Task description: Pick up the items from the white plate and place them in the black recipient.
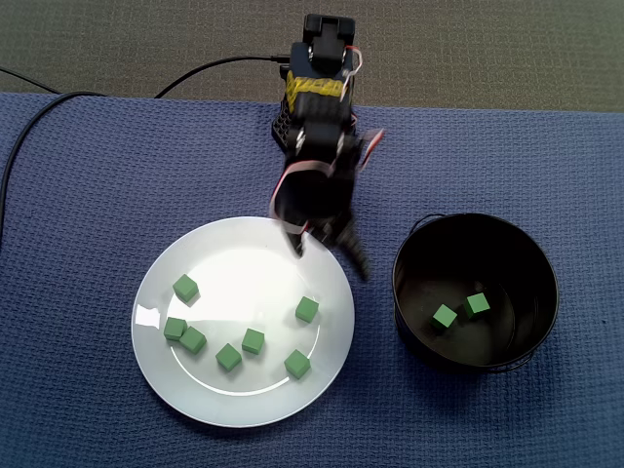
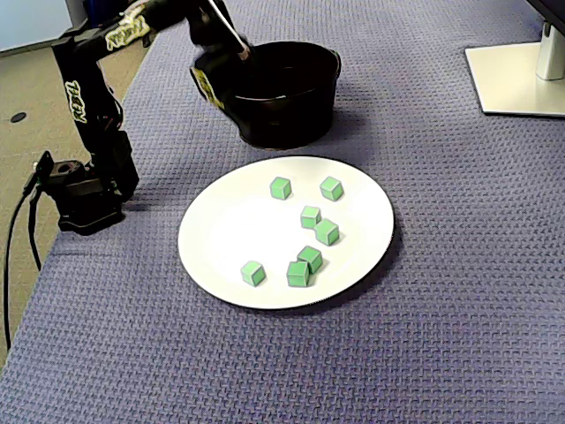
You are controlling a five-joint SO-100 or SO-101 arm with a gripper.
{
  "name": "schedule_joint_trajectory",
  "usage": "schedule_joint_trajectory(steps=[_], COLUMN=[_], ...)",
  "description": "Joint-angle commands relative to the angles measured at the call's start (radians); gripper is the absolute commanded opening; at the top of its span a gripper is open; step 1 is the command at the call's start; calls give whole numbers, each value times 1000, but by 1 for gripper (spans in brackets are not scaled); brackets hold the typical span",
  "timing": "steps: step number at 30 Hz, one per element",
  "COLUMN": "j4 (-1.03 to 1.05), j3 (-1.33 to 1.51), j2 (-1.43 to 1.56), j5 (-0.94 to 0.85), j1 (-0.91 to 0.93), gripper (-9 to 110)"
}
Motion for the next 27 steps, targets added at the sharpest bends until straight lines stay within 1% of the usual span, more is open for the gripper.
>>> schedule_joint_trajectory(steps=[1, 8, 17, 22, 27], j4=[-104, -156, -301, -333, -405], j3=[54, 78, 172, 175, 190], j2=[-69, -221, -272, -321, -351], j5=[-92, -126, -189, -207, -192], j1=[32, 29, 51, 35, 23], gripper=[42, 39, 38, 36, 28])
